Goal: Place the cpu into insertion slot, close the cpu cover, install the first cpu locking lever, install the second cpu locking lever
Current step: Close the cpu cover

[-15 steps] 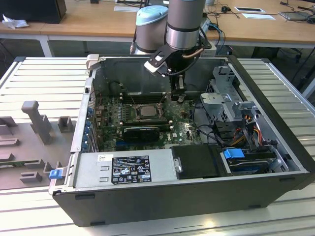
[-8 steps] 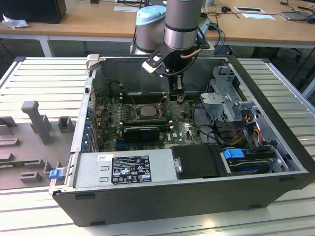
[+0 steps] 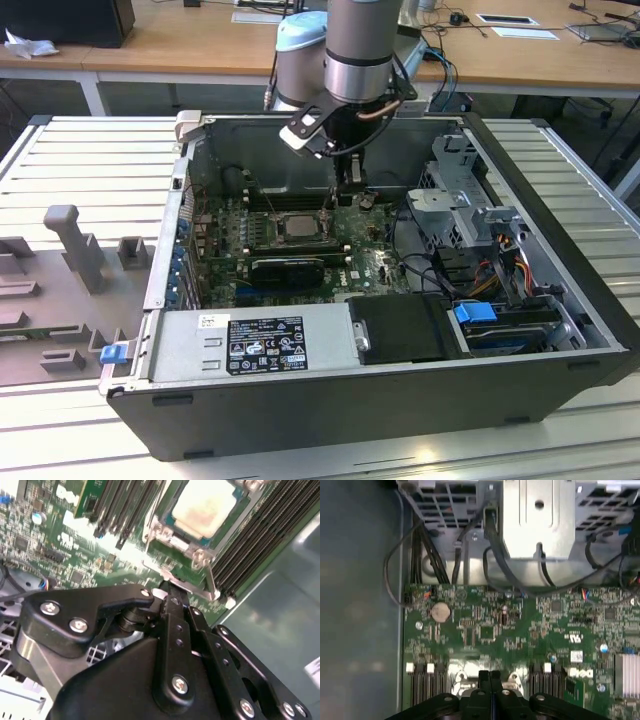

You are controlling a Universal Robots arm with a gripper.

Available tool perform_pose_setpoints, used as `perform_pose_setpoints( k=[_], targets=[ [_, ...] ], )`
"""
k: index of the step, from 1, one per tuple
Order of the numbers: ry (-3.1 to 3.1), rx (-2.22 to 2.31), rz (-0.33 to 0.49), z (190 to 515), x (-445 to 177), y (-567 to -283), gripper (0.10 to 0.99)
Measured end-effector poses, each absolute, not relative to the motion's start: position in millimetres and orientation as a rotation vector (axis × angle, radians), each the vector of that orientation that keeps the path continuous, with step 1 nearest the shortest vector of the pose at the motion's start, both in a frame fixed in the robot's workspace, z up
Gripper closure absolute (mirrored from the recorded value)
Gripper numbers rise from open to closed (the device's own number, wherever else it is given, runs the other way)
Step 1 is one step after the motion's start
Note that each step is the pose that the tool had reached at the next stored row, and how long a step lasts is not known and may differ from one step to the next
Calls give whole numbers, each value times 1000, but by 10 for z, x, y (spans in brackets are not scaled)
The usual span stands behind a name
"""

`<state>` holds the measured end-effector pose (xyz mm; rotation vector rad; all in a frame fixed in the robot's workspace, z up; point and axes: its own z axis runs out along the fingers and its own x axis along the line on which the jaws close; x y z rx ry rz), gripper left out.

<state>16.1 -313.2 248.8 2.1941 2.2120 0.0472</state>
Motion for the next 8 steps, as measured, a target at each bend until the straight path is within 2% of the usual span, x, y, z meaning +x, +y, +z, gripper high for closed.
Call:
perform_pose_setpoints(
  k=[8],
  targets=[
    [2234, 2173, 47, 2410, -65, -3135, 980]
  ],
)
